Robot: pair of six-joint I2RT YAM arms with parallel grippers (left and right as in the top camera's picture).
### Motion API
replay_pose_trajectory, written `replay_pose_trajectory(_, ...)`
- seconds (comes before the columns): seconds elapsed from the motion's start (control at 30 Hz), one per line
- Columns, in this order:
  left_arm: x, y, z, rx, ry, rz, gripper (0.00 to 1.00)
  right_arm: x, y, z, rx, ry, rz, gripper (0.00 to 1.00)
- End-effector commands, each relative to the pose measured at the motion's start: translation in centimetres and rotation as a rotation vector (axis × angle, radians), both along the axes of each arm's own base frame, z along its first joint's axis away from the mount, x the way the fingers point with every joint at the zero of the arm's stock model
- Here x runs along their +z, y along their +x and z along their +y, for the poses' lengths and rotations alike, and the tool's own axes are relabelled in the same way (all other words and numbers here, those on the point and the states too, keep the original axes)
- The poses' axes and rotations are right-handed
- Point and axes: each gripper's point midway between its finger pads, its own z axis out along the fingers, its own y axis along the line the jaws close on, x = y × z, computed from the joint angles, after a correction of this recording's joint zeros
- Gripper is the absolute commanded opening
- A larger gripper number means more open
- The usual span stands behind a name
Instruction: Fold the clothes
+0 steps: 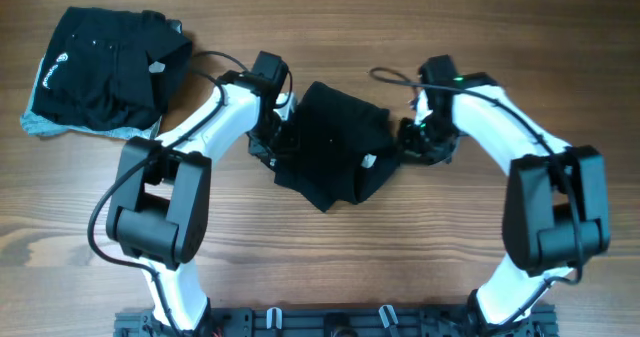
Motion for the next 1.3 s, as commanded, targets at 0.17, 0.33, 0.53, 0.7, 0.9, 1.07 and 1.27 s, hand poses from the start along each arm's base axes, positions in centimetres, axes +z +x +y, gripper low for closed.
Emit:
replay_pose_trajectory(0.17,3.0,1.5,1.1,0.127,-0.331,0.064,0.17,11.7,4.5,6.5,0.278,0.417,-0.494,0.04)
replay_pose_trajectory(0.33,3.5,1.7,0.5,0.095,-0.356,0.033,0.20,7.1,2.7,10.4,0.378,0.399,-0.371,0.04)
replay_pose_trajectory(0.53,4.7,0.8,0.7,0.051,-0.355,0.023,0.29,-3.7,0.2,5.8,0.363,0.068,-0.079,0.04)
replay_pose_trajectory(0.7,3.1,-0.1,2.7,0.059,-0.213,0.053,0.30,-4.4,0.6,3.0,0.207,-0.023,-0.023,0.04)
replay_pose_trajectory(0.9,1.0,-0.4,1.6,0.036,-0.214,0.014,0.26,4.0,2.1,5.6,0.391,0.145,-0.293,0.13)
replay_pose_trajectory(1.07,-1.3,3.4,4.6,0.148,0.007,-0.158,0.04,11.0,2.9,7.3,0.432,0.250,-0.517,0.15)
replay_pose_trajectory(1.27,1.3,9.4,5.2,0.174,-0.010,-0.379,0.04,11.4,4.3,9.4,0.400,0.311,-0.563,0.08)
